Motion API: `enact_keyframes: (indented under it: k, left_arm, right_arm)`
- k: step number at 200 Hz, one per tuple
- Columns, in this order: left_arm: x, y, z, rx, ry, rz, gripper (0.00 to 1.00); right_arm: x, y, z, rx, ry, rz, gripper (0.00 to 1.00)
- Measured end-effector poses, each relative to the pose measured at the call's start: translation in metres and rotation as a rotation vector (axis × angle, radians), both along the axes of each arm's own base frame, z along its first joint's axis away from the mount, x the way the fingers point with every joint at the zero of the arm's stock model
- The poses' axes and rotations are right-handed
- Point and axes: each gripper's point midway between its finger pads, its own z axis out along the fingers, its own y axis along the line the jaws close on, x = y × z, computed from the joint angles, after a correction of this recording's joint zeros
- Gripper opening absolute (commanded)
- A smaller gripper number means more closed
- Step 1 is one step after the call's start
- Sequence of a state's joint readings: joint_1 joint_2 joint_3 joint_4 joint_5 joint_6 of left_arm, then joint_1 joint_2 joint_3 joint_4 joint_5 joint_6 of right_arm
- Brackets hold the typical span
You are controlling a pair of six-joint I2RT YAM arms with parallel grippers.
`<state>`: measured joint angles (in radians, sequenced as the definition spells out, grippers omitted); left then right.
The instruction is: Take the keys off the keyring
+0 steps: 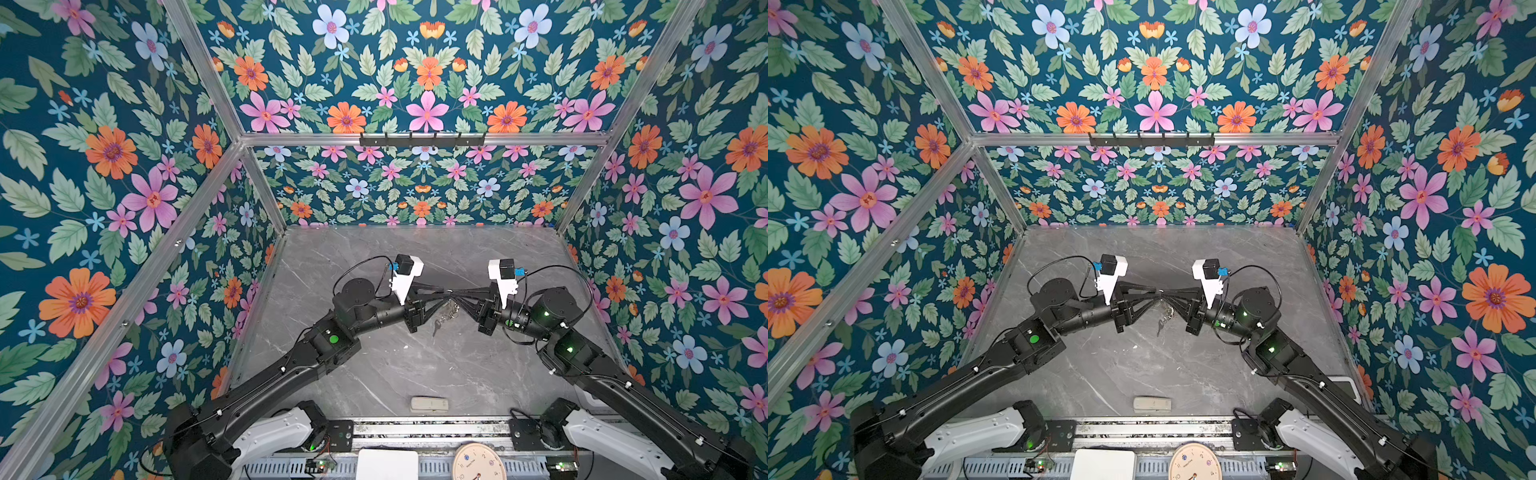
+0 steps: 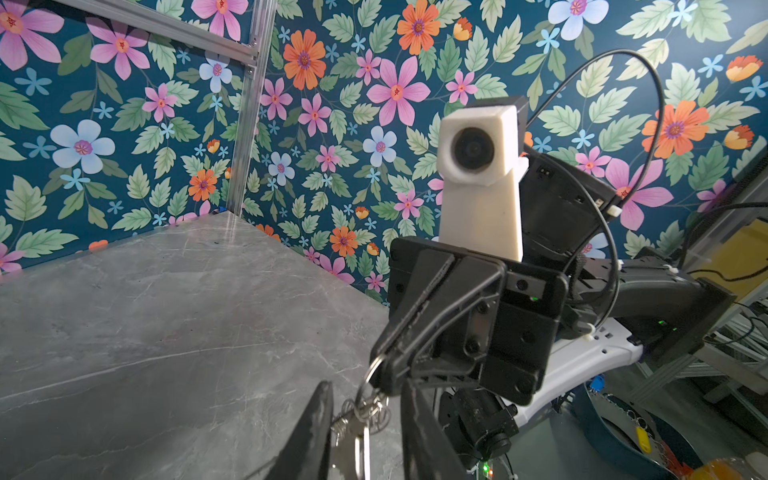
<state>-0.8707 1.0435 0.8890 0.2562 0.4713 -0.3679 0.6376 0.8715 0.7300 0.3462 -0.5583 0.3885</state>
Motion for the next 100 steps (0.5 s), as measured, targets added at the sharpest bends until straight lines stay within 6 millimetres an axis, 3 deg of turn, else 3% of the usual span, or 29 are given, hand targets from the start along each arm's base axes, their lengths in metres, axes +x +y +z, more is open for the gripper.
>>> enact_keyframes:
  k: [53,73,100]
  left_arm:
    - [-0.0011,0.0005,-0.0005,0.003,0.001,-0.004,0.0]
    - [-0.0023,0.0017,0.0012,0.005,0.0,-0.005,0.0]
    - [-0.0045,0.0031,0.0054,0.024,-0.008,-0.01,0.0]
  right_arm:
    - [0.0008,0.001,-0.0002,0.003,0.004,0.003,0.0]
    - [0.002,0.0008,-0.0001,0.004,0.005,-0.003,0.0]
    - [0.0011,0.0001,0.0012,0.006,0.0,-0.004,0.28]
